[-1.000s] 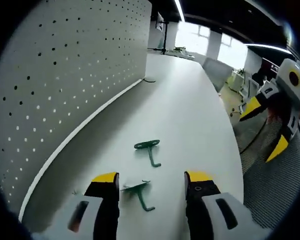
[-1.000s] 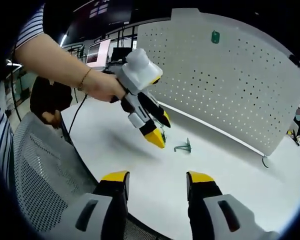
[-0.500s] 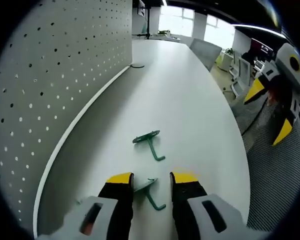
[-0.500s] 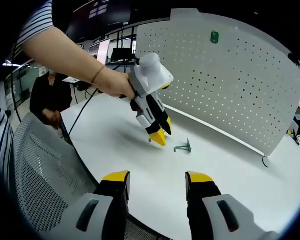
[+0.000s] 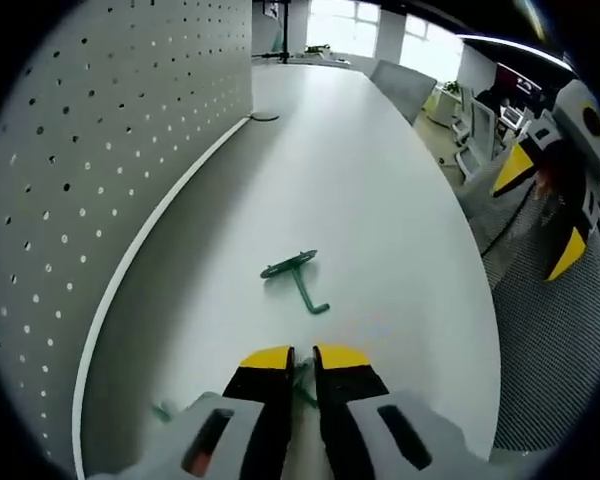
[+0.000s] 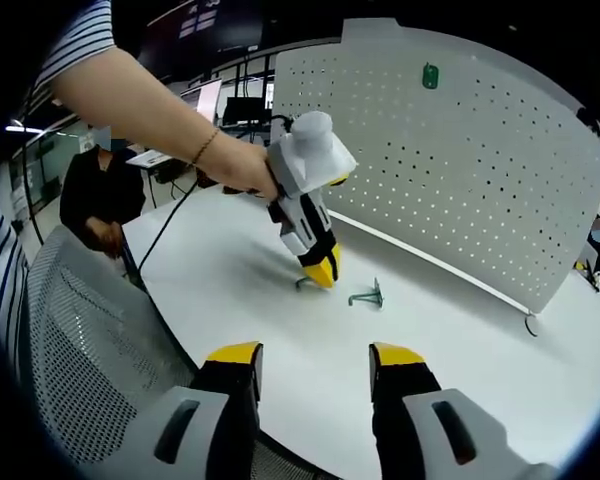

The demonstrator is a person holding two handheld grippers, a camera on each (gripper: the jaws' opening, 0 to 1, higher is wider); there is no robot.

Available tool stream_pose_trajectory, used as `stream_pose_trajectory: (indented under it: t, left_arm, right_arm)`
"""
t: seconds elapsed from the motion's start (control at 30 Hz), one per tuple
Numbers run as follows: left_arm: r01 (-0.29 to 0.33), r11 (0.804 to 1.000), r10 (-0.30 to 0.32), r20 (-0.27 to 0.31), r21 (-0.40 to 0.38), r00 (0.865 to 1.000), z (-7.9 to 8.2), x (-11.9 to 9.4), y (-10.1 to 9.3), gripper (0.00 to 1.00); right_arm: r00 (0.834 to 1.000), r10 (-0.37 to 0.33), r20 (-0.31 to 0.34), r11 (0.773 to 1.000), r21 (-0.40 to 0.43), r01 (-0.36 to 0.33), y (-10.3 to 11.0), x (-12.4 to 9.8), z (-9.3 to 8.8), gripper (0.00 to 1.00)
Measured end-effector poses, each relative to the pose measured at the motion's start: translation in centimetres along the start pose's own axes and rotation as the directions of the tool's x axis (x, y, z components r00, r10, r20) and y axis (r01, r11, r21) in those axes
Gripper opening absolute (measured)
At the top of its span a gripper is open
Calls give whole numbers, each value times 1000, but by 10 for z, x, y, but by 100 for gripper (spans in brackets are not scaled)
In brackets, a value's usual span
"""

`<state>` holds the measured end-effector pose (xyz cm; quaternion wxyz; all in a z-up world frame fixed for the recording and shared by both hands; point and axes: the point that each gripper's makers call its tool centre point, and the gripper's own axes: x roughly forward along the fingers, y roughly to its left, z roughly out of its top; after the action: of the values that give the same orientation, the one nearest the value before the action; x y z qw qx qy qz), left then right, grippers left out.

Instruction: Insert the hook assembly into the mounting plate slot until the hook locks in place.

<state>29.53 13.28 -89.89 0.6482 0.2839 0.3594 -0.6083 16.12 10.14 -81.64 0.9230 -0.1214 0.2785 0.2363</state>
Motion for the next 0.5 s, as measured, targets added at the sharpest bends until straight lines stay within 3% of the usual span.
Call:
stream_pose_trajectory:
  t: [0.13,0.4,0.5]
  left_arm:
    - [-1,1000,1,-7,-5,1000,-2,-1,2,1]
    - [-18,1000,18,-17,0,1000,-6,-4,4,1]
    - [-24,999,23,-6,-32,1000,-6,-7,6,1]
  right_arm:
    - [1000,3,0,1000,-2,-3,0,0,0,40]
    - [1000,2,1,1000,-4,-2,0,0,1,39]
    - [1000,-2,2,1000,0,2,-1,0,1,39]
